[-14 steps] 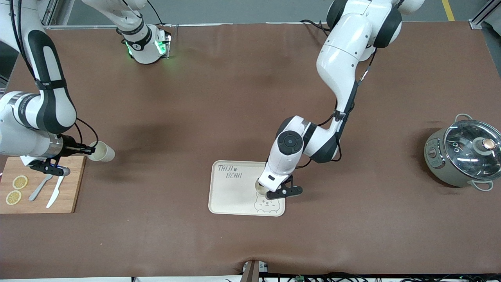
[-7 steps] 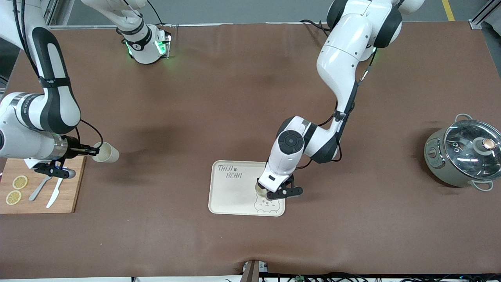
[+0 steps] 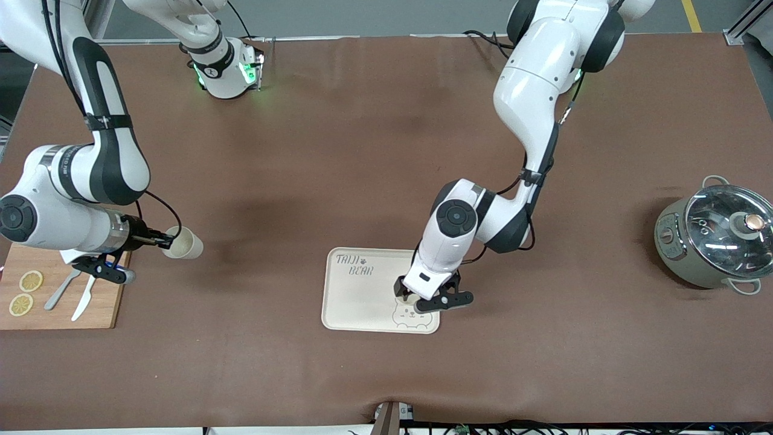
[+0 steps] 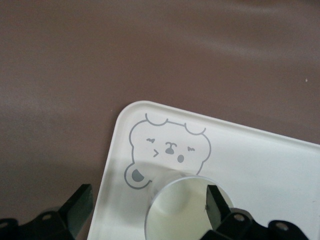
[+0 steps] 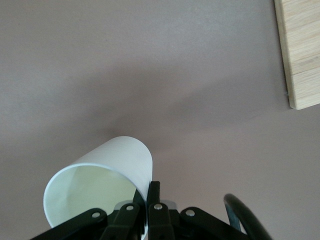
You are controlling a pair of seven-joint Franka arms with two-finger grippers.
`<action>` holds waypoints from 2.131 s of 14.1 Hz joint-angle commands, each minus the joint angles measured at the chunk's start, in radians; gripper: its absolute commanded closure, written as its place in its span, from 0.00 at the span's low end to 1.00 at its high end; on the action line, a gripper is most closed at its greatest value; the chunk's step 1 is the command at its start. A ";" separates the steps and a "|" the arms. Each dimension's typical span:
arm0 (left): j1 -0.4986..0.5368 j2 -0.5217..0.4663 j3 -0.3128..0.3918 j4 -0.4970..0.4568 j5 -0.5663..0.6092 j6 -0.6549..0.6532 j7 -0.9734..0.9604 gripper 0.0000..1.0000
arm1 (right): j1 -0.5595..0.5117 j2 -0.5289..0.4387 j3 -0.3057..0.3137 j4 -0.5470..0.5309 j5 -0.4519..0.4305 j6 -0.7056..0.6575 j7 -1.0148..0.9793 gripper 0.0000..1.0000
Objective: Place white IKEA cup upright on tray with both arms
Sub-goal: 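Raise the left gripper off the cup while the right gripper lifts its cup, then carry the cup to the tray with the right gripper while the left gripper retracts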
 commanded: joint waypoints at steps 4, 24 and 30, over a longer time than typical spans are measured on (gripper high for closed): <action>0.101 -0.206 -0.008 -0.032 0.011 -0.286 0.175 0.00 | 0.022 0.058 -0.003 0.075 0.060 -0.017 0.072 1.00; 0.450 -0.502 -0.113 -0.269 0.005 -0.296 0.501 0.00 | 0.224 0.213 -0.003 0.283 0.109 -0.006 0.416 1.00; 0.454 -0.607 -0.113 -0.270 0.078 -0.406 0.504 0.00 | 0.284 0.257 -0.003 0.340 0.136 0.019 0.523 1.00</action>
